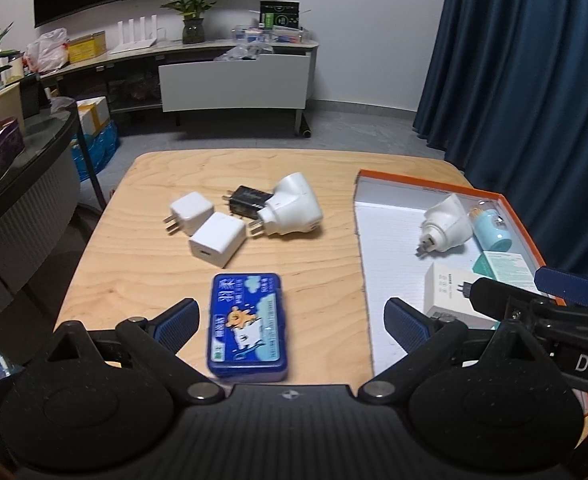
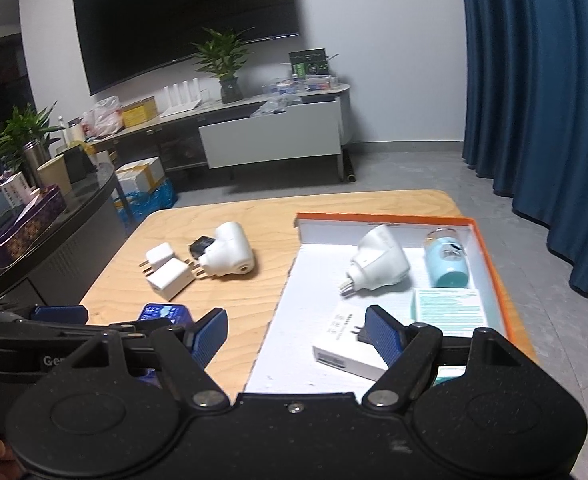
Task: Organize rigid objects
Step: 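Move both tools back toward the blue tin on the table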
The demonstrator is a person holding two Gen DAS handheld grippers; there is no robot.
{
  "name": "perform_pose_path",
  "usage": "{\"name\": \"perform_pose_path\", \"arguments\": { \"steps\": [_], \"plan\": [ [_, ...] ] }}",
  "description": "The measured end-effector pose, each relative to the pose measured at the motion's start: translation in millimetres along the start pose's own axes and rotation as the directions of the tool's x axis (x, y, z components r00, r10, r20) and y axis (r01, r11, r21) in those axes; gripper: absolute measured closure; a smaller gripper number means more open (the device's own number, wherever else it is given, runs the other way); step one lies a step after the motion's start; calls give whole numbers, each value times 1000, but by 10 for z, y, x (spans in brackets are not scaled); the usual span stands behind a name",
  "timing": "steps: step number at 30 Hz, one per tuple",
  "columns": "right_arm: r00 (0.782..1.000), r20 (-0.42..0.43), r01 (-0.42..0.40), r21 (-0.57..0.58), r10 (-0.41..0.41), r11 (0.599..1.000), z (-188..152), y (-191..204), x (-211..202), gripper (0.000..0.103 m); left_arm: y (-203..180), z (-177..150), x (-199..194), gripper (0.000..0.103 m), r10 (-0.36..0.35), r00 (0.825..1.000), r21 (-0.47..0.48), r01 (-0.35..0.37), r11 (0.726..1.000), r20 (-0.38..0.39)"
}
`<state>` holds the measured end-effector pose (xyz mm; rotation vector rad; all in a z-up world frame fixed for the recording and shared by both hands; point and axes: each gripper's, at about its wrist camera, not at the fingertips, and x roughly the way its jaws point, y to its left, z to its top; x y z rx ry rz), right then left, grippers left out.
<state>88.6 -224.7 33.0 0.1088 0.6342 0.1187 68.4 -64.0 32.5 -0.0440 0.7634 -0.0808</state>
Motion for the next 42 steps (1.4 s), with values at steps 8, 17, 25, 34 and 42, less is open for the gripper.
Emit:
{"name": "perform_pose_path", "arguments": {
  "steps": [8, 17, 25, 34, 42],
  "plan": [
    [998, -39, -51, -29, 50, 998, -79, 180, 76, 13, 235, -151, -56, 1, -3, 1000, -1, 3, 1000, 14],
    [993, -79, -88, -54, 84, 995, -203, 287, 151, 13, 607, -402, -31, 0, 27, 999, -33, -28, 999, -30],
    [991, -99, -92, -43, 87, 995, -222, 268, 225, 13, 720, -550, 9, 0, 12, 998, -41, -15, 999, -61],
    [993, -97, -75, -31, 72, 997, -196, 199, 250, 13, 405, -348, 278, 0, -16, 999, 10, 16, 1000, -37],
    [994, -95, -63, -34, 59, 997, -117, 142, 333, 13, 302, -169, 692, 0, 32, 995, 16, -31, 999, -89]
  ]
}}
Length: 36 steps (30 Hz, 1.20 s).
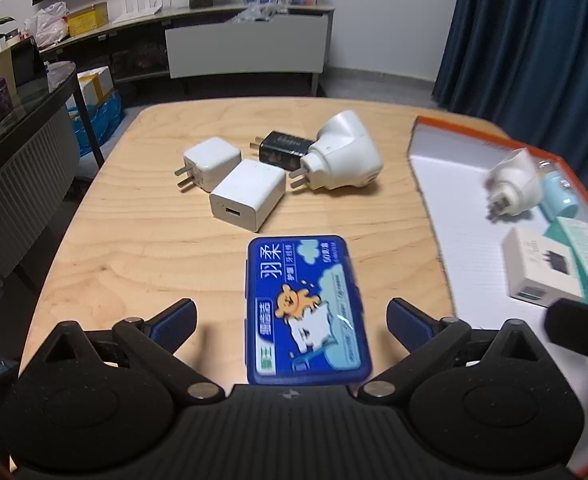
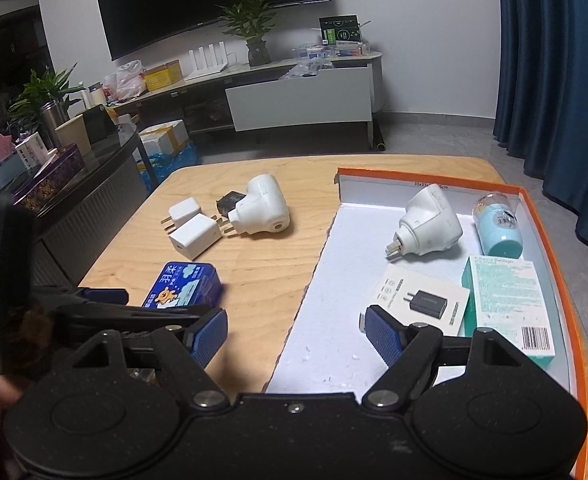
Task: Organize rigid objects
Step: 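Move both tools back toward the blue tin on the table, then grasp the blue bear-print tin with the left tool while the right tool grasps the white plug adapter, then carry the blue tin and white adapter with both tools over the white box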
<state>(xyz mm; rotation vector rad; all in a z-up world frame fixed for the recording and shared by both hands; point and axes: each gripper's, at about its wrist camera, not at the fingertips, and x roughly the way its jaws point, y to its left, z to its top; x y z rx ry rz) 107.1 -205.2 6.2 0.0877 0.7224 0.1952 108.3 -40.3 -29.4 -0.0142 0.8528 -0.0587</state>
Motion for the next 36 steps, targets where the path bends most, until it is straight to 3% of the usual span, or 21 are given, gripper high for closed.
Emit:
{"name": "perform_pose_path", "arguments": {
  "steps": [4, 6, 7, 18, 21, 27, 34, 35, 36],
  "plan": [
    [1000, 0, -7, -4, 7, 1000, 72, -17, 101, 13, 30, 18, 119, 19, -9, 1000, -8, 9, 1000, -28],
    [1000, -3, -13, -10, 13, 1000, 127, -19, 169, 13, 17, 15, 111, 27, -3, 1000, 24, 3, 1000, -6],
    [1000, -5, -19, -12, 19, 1000, 156, -19, 208, 13, 15, 17, 101, 39, -4, 1000, 34, 4, 999, 5],
    [989, -38, -145, -93, 142, 985, 637, 188, 928, 11, 419, 213, -92, 40, 10, 997, -68, -5, 998, 79],
    [988, -53, -147, -126, 142, 981, 742, 284, 1200, 10, 542, 250, -129, 40, 18, 996, -97, -9, 995, 91],
    [985, -77, -158, -80, 152, 984, 930, 303, 1622, 10, 671, 300, -122, 40, 13, 995, -125, 0, 992, 102],
    [978, -160, -144, -62, 132, 988, 915, 322, 2000, 10, 683, 303, -7, 40, 4, 996, -133, 8, 991, 90],
    [976, -164, -154, -49, 144, 987, 897, 312, 2020, 10, 689, 299, -8, 40, 5, 996, -133, 7, 991, 91],
    [978, -151, -155, -45, 147, 987, 883, 306, 2010, 20, 693, 300, -3, 40, 4, 996, -133, 8, 991, 90]
  ]
}}
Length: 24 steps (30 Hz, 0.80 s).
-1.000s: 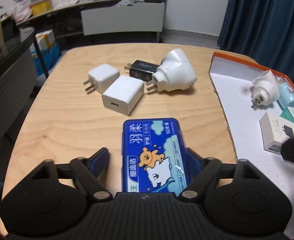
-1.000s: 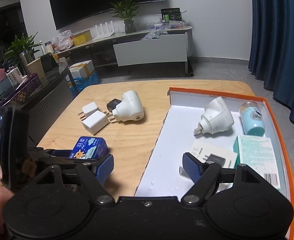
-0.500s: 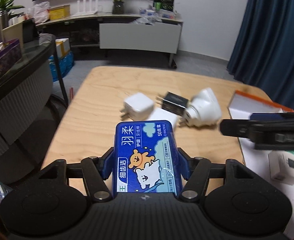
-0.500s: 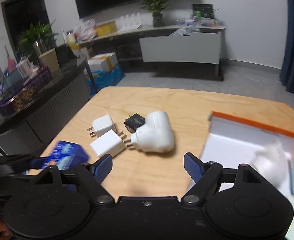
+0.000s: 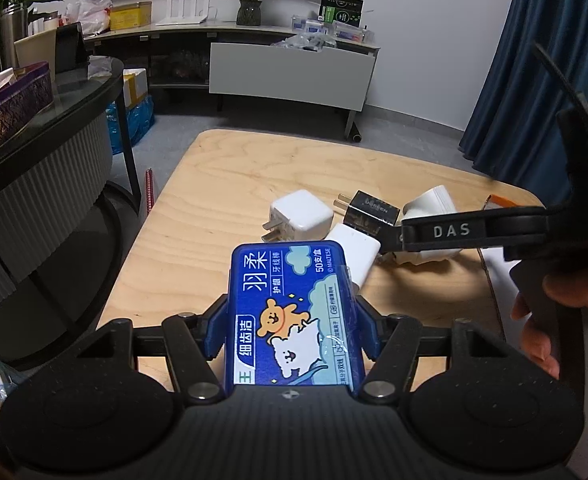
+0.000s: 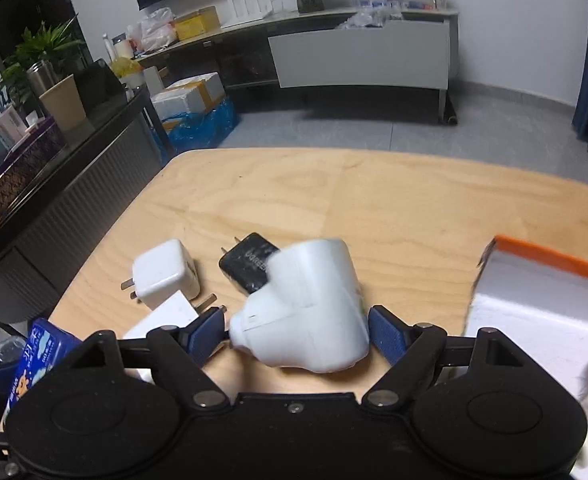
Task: Organize rigid objects
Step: 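Carry the blue tin and white adapter with both tools over the white box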
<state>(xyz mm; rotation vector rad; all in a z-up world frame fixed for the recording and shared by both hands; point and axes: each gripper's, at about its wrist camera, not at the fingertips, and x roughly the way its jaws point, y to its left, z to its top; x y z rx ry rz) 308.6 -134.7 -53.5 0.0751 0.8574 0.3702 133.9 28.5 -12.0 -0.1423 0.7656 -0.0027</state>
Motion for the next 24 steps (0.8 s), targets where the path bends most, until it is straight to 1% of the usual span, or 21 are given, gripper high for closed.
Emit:
{"name": "perform_pose_path", "arguments": {
  "steps": [2, 6, 8, 17, 24],
  "plan": [
    [1000, 5, -1, 27, 1, 1000, -1, -17, -34, 21, 9, 0, 3, 40, 3, 1000, -5, -3, 1000, 0],
    [999, 30, 12, 29, -13, 1000, -60, -9, -160, 21, 7, 3, -21, 40, 5, 1000, -6, -5, 1000, 6],
    [999, 46, 4, 37, -6, 999, -90, -9, -272, 21, 1, -1, -48, 40, 7, 1000, -7, -7, 1000, 10],
    [994, 108, 14, 0, -14, 1000, -327, 140, -902, 21, -95, -17, -248, 40, 0, 999, 6, 0, 1000, 40],
    [988, 147, 42, -3, -42, 999, -565, 241, -1326, 21, -175, -61, -455, 40, 4, 998, 20, -6, 1000, 61]
  ]
}}
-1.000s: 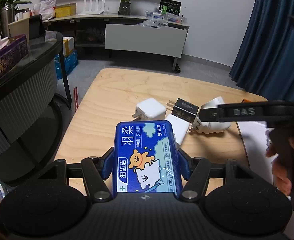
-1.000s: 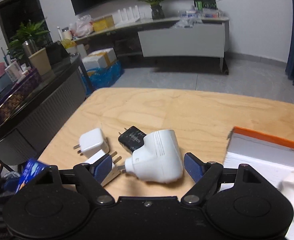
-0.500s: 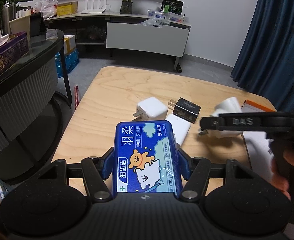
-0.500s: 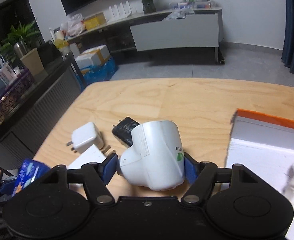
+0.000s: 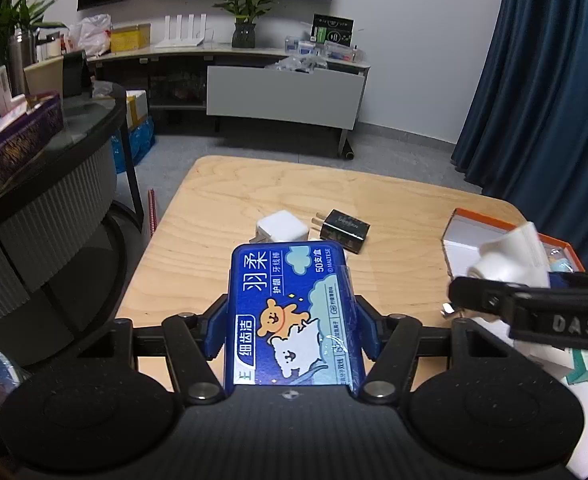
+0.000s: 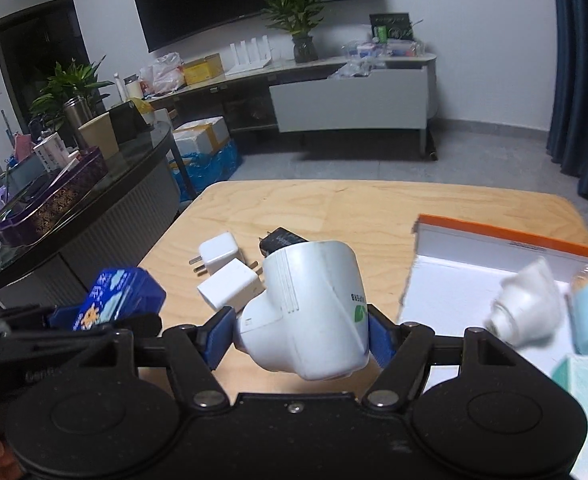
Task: Organize rigid objects
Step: 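Carry the blue tin and white adapter with both tools over the white box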
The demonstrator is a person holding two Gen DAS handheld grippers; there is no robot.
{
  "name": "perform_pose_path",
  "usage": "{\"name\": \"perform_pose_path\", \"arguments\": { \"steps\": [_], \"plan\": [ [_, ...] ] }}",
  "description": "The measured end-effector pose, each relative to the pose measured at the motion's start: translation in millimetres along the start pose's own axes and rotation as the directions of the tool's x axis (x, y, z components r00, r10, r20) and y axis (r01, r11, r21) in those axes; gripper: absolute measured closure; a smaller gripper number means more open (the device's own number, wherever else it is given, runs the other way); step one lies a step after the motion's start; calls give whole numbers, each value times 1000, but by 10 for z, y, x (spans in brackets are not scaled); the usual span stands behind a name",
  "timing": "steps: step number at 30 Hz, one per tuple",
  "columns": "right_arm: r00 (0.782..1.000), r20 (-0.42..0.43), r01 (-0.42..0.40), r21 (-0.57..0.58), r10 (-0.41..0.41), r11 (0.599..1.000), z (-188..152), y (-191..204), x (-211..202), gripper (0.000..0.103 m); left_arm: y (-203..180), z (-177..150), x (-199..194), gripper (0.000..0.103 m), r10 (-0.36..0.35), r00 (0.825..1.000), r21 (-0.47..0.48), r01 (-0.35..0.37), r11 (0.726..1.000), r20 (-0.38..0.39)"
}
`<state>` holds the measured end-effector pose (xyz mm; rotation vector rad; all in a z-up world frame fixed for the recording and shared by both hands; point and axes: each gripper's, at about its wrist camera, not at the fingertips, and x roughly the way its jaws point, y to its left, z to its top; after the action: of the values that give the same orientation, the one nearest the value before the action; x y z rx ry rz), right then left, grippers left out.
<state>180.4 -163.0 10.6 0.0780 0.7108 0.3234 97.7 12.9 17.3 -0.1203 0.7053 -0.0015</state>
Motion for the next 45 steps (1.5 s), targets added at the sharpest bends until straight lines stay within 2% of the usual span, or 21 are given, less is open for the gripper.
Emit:
{"name": "perform_pose_path", "arguments": {
  "steps": [4, 22, 45],
  "plan": [
    [999, 24, 22, -25, -22, 999, -97, 56, -231, 21, -34, -27, -100, 40, -1, 1000, 2, 1, 1000, 7],
    [994, 91, 52, 13, -53, 999, -483, 65, -953, 21, -233, -197, -407, 40, -38, 999, 44, 36, 998, 33],
    [984, 136, 108, 62, -115, 992, -766, -167, -1344, 21, -550, -372, -551, 40, -87, 996, 102, 83, 991, 32]
  ]
}}
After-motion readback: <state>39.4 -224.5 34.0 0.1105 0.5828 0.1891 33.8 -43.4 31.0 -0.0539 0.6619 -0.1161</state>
